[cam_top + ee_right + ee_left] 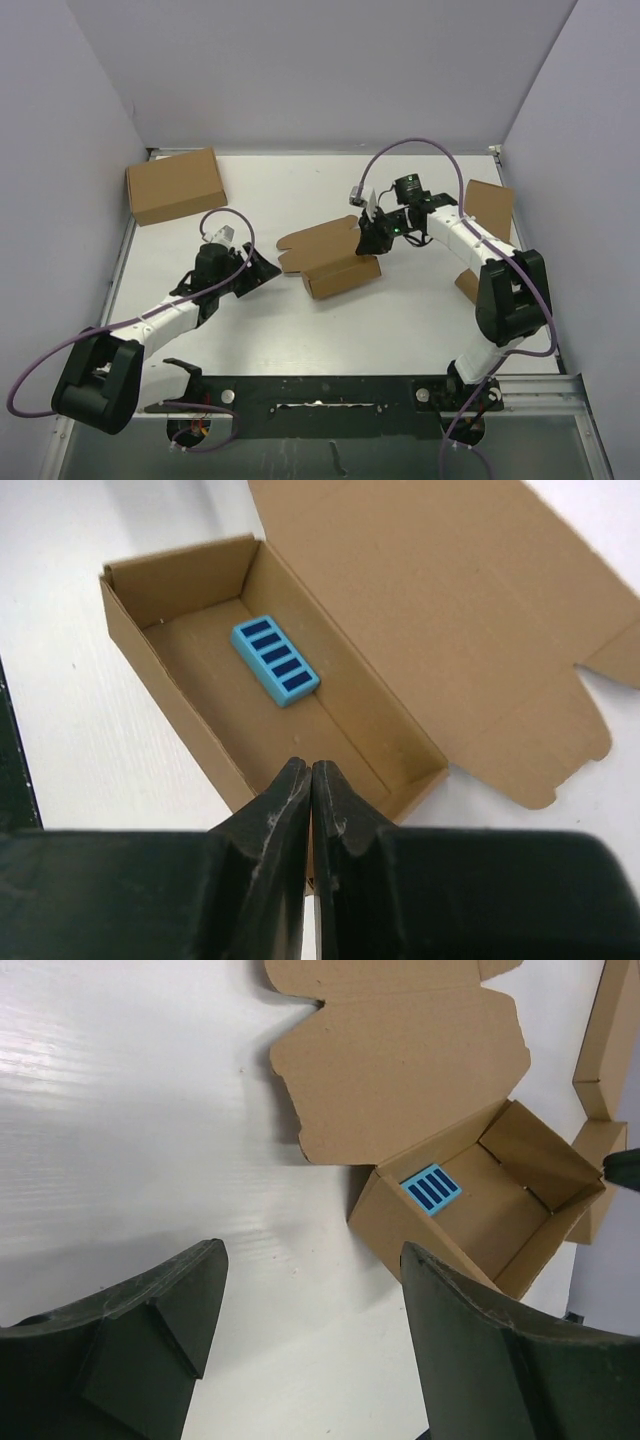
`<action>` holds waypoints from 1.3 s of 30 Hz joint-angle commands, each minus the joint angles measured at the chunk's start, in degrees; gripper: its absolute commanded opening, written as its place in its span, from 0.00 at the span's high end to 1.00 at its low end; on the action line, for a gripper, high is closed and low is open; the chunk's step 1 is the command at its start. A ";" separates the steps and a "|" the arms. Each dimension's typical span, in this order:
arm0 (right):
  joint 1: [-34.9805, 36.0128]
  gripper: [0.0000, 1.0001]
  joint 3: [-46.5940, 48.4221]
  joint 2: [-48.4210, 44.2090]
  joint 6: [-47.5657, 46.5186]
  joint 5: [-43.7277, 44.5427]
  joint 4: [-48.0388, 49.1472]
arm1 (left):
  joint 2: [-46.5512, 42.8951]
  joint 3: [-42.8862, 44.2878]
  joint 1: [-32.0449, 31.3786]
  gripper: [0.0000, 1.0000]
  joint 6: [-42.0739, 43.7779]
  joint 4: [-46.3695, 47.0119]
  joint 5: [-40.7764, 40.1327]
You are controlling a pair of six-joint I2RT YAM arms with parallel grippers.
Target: Fold the paper box
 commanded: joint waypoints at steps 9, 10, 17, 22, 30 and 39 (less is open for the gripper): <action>3.09 0.98 -5.33 -1.89 -5.48 5.02 -2.78 | 5.76 1.61 1.57 0.28 -6.31 10.21 0.33; 3.19 0.98 -5.59 -2.02 -5.78 5.00 -3.22 | 6.92 2.01 1.57 0.28 -6.57 10.72 0.70; 3.43 0.98 -8.28 -3.57 -7.14 4.83 -4.41 | 13.69 4.08 1.42 0.29 -6.82 14.79 2.88; 3.59 0.98 -8.11 -1.96 -7.65 4.62 -5.62 | 17.75 5.64 1.36 0.30 -7.10 17.66 4.53; 3.95 0.98 -7.98 -1.20 -7.89 5.00 -5.97 | 24.19 9.34 1.52 0.35 -8.56 21.18 7.08; 3.85 0.99 -8.06 -1.33 -8.19 5.00 -6.05 | 31.94 13.32 4.36 0.56 -9.69 25.76 13.91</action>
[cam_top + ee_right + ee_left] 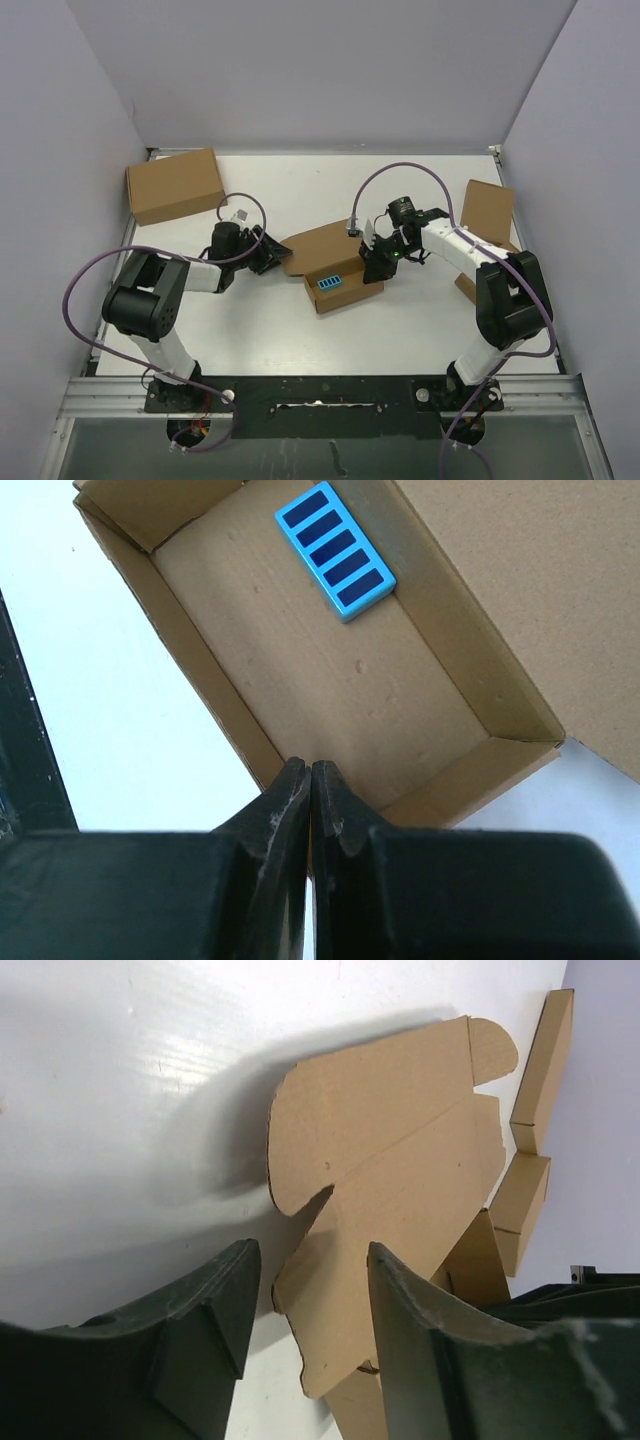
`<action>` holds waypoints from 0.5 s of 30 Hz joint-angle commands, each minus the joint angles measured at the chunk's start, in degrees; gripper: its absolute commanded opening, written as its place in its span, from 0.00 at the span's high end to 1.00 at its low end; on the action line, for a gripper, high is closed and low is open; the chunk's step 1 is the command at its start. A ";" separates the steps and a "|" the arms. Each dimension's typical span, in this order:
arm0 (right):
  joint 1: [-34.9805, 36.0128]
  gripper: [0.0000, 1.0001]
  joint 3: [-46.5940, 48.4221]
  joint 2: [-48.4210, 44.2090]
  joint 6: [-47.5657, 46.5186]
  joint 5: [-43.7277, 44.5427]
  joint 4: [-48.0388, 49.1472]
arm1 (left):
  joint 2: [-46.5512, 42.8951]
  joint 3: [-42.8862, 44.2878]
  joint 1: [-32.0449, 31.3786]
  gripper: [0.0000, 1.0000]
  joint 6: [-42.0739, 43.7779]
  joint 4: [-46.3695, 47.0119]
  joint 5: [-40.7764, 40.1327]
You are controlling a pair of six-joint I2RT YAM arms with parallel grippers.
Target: Fold the paper box
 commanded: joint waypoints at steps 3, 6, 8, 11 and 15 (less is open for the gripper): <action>0.21 0.99 0.44 -0.50 -1.17 -0.49 -0.02 | 4.63 1.56 2.18 0.65 -2.10 10.95 7.07; 0.23 0.99 0.44 -0.49 -1.10 -0.57 0.01 | 5.90 1.54 2.29 0.70 -2.45 13.31 9.21; 0.26 0.99 0.44 -0.50 -1.15 -0.57 0.03 | 6.66 1.46 2.38 0.74 -2.76 15.06 10.69; 0.15 0.99 0.50 -0.66 -1.10 -0.62 0.12 | 7.23 1.30 2.47 0.84 -3.00 16.71 12.03; -0.68 0.93 0.78 -1.74 -0.95 -1.94 0.08 | 6.33 0.72 2.56 0.99 -2.12 18.75 12.89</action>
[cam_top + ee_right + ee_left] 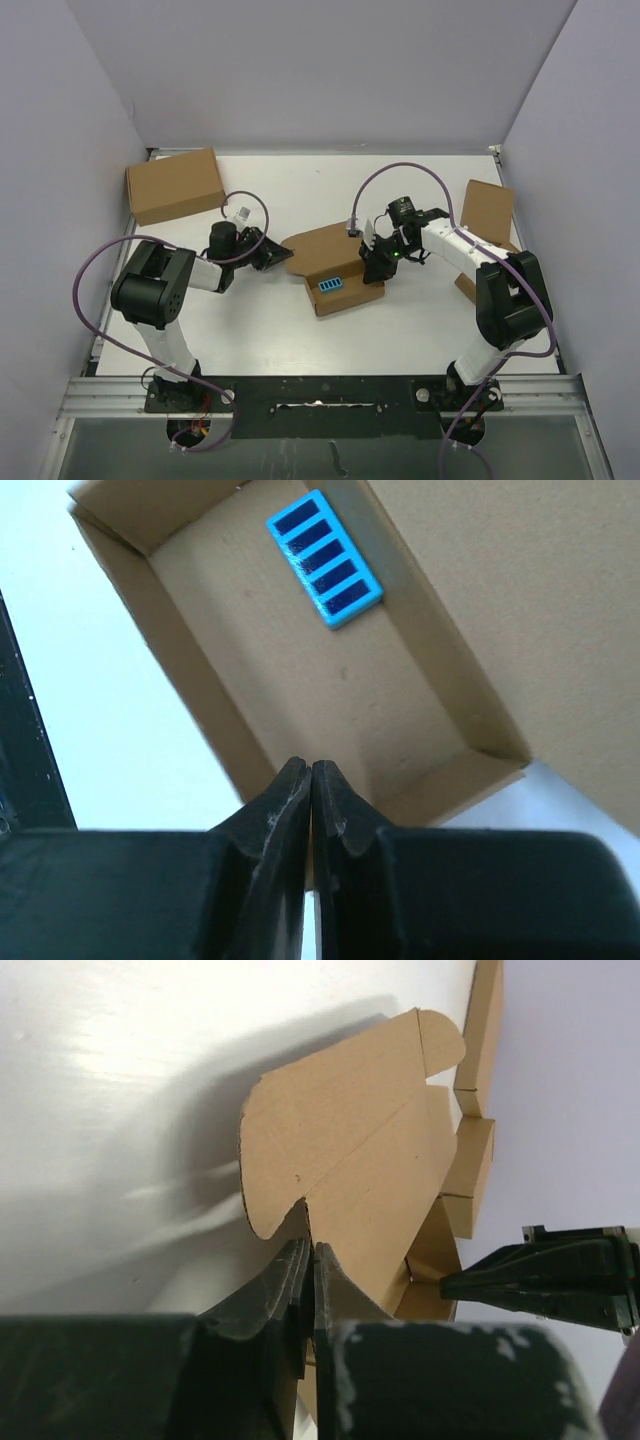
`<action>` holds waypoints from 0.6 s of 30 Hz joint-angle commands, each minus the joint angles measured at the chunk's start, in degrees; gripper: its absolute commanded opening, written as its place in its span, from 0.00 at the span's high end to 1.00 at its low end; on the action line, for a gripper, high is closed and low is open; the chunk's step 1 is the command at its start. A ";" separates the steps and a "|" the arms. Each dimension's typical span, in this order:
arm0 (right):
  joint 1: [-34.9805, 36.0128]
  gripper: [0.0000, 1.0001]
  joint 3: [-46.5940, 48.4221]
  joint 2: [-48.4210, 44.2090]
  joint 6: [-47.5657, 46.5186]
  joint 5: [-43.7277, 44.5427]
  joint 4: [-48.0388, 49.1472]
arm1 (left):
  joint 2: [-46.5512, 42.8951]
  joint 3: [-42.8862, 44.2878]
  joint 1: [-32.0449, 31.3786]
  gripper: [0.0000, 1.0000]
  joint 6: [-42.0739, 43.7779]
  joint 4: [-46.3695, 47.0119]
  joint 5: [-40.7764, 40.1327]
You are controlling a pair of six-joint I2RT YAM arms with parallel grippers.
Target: Fold the paper box
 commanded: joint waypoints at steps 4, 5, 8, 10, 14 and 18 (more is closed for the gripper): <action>-3.43 0.79 1.19 -4.77 -0.69 -6.10 0.17 | -2.76 -0.15 0.37 1.00 4.66 8.15 3.48; -4.56 0.76 1.35 -5.86 -0.60 -7.57 0.23 | -3.77 -0.33 0.30 1.00 6.17 8.27 3.39; -8.59 0.68 1.47 -9.38 0.27 -11.19 1.38 | -7.13 -1.12 -0.15 1.00 11.12 7.89 2.74; -11.80 0.62 1.30 -11.59 2.09 -13.45 3.16 | -9.38 -1.69 -0.60 1.00 14.87 7.89 2.40; -18.58 0.49 -0.74 -13.52 9.74 -14.87 10.44 | -13.72 -2.45 -2.39 1.00 22.32 7.13 1.14; -22.24 0.36 -0.33 -8.98 11.69 -17.64 11.18 | -17.57 -2.78 -5.65 1.00 29.26 5.14 -1.83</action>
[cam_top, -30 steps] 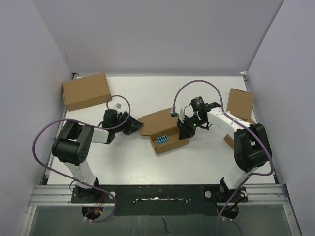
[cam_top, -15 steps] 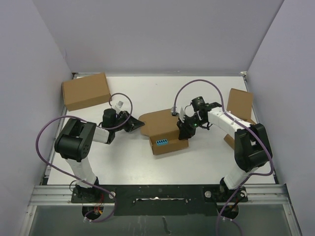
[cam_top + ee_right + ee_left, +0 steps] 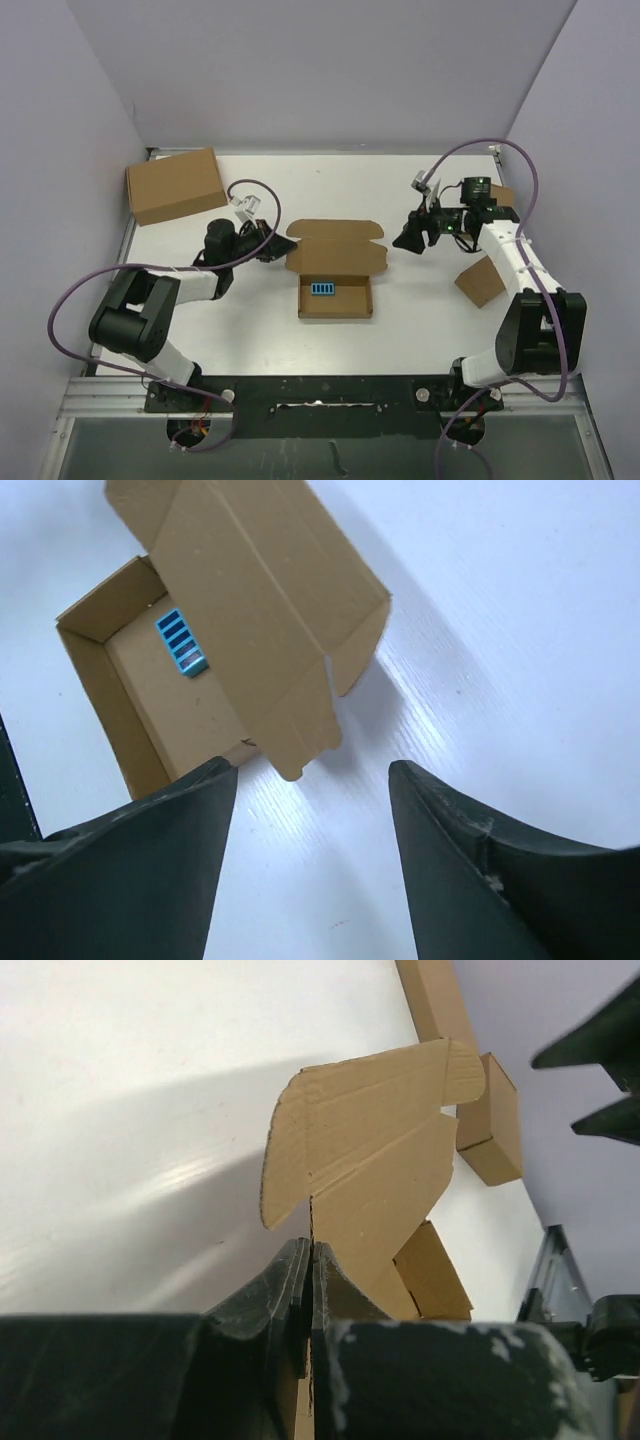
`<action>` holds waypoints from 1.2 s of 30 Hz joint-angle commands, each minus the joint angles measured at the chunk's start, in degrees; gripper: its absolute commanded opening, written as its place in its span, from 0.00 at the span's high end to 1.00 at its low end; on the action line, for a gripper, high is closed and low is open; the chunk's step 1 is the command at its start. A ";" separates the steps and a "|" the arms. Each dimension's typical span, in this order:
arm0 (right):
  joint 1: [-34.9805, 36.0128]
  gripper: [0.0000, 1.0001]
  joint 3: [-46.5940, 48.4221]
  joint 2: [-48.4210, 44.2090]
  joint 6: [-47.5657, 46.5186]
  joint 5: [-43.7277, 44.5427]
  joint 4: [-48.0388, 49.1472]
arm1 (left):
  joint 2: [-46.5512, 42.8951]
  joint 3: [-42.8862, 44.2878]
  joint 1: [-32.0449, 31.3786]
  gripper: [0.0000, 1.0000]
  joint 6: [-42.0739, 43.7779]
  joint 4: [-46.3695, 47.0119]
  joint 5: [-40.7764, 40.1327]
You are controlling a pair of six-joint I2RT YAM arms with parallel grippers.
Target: Fold the paper box
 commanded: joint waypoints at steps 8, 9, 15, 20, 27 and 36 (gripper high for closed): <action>-2.00 0.34 0.53 9.07 -1.35 -8.24 -0.29 | -9.50 -2.01 -5.15 1.00 15.88 2.06 -6.06; -2.07 0.34 0.55 9.52 -1.74 -7.93 -0.55 | -9.72 -2.22 -5.24 1.00 16.10 2.24 -6.24; -1.37 0.39 1.27 13.50 -2.14 -8.62 -2.01 | -10.20 -2.56 -5.38 1.00 16.78 2.80 -6.38; 1.57 0.44 1.46 14.22 -0.92 -8.87 -1.43 | -10.16 -2.63 -5.63 1.00 16.71 2.99 -6.38; 2.41 0.58 1.74 13.94 -1.04 -9.89 -3.21 | -10.60 -3.03 -5.66 1.00 16.95 2.82 -6.71; 3.07 1.00 3.21 15.27 -2.13 -10.39 -6.56 | -11.90 -2.86 -5.64 1.00 16.52 1.71 -6.93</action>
